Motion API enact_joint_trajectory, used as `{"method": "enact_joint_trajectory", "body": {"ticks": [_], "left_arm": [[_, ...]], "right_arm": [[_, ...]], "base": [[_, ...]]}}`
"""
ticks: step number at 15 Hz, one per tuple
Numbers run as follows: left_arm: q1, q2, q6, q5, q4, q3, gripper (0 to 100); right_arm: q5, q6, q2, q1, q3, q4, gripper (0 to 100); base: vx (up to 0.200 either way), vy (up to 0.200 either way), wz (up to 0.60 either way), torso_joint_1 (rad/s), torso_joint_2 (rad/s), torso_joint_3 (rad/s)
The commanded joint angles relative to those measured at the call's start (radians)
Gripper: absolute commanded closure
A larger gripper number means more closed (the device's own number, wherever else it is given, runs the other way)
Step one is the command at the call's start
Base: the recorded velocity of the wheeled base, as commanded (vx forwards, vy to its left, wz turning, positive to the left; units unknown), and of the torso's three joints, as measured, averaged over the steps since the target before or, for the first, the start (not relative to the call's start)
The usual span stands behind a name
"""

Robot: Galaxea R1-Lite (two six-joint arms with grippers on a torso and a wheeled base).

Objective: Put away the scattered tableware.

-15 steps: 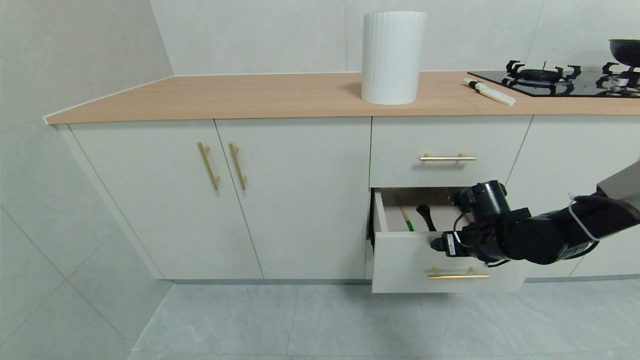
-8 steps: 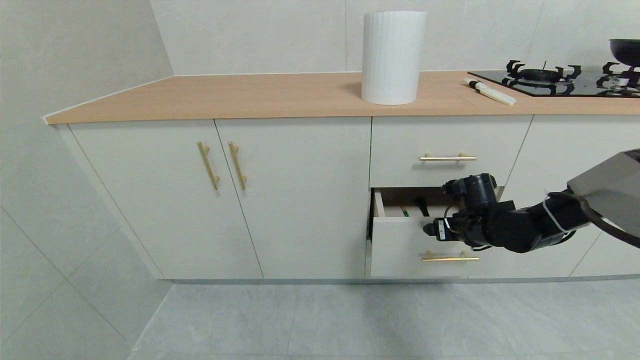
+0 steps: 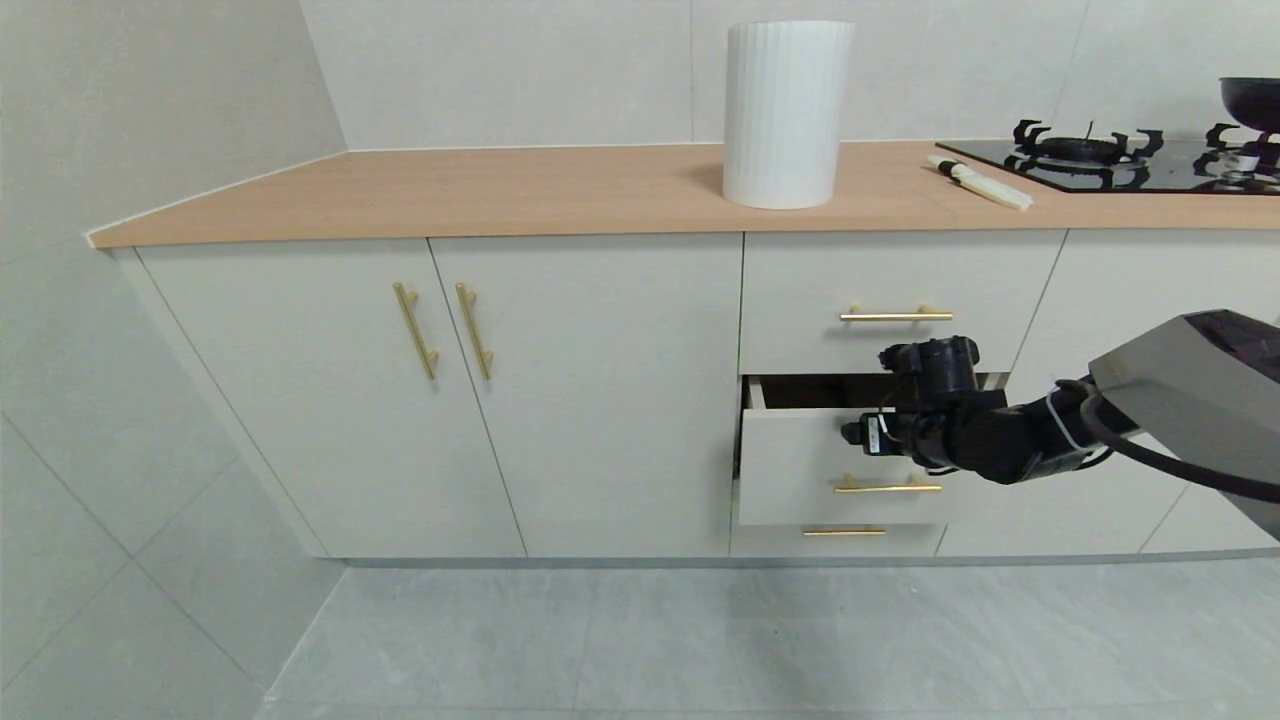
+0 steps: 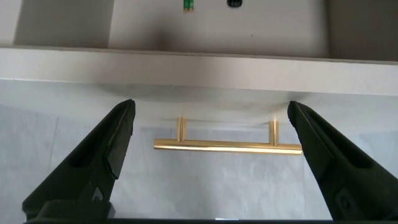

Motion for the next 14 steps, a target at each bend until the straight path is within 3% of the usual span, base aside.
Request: {"method": "enact_joint_trajectory", "body": {"ticks": [1, 14], "left_arm": [[0.000, 0.000, -0.001, 0.000, 0.000, 0.000, 0], [0.000, 0.000, -0.001, 0.000, 0.000, 0.000, 0]], "right_arm": [[-0.001, -0.002, 0.034, -0.006, -0.023, -0.033, 0], [-0.001, 0.001, 0.132, -0.081, -0.097, -0.194, 0]], "base": [[0.000, 0.000, 0.00, 0.000, 0.00, 0.000], [0.000, 0.000, 0.00, 0.000, 0.00, 0.000]]}}
